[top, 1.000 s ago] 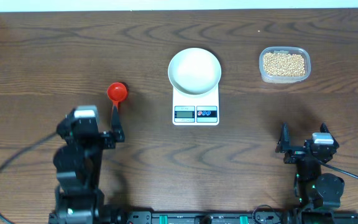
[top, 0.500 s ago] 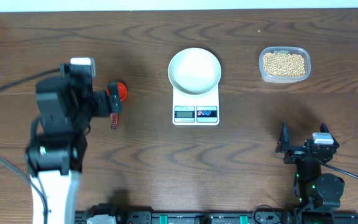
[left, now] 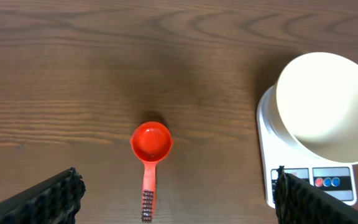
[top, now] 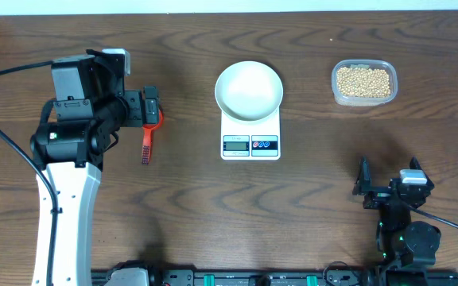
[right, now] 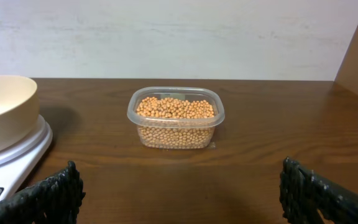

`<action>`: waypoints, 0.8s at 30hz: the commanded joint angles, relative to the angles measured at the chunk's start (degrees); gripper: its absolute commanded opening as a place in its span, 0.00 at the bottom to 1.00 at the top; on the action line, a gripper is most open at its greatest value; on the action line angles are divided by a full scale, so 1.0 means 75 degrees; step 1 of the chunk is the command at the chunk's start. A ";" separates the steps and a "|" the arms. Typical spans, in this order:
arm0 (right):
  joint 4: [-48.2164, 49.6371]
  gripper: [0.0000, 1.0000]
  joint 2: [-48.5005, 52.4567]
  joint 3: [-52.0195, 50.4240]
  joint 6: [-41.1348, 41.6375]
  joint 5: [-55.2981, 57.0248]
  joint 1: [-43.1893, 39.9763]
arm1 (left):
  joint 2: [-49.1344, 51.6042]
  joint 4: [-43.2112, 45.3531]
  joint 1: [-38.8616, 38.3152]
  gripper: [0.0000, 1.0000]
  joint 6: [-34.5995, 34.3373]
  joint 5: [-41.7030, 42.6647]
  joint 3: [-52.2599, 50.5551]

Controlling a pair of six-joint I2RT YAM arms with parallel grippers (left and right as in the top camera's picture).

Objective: Scoop item into bowl and weigh 50g on scale
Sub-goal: 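Move the left gripper forward above the red scoop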

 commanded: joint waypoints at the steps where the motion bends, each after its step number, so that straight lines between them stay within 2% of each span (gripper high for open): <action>1: -0.0032 0.99 -0.0041 -0.0012 -0.0085 0.0085 0.0047 | 0.0015 -0.0041 -0.0003 1.00 0.0076 0.0277 0.0166; 16: -0.0032 0.99 -0.0041 -0.0012 -0.0087 0.0085 0.0047 | 0.0032 0.0052 -0.0003 1.00 -0.0041 0.0268 0.0242; 24: -0.0032 0.99 -0.0041 -0.0012 -0.0085 0.0085 0.0047 | 0.0399 -0.0822 0.0280 1.00 -0.0102 0.0099 0.1230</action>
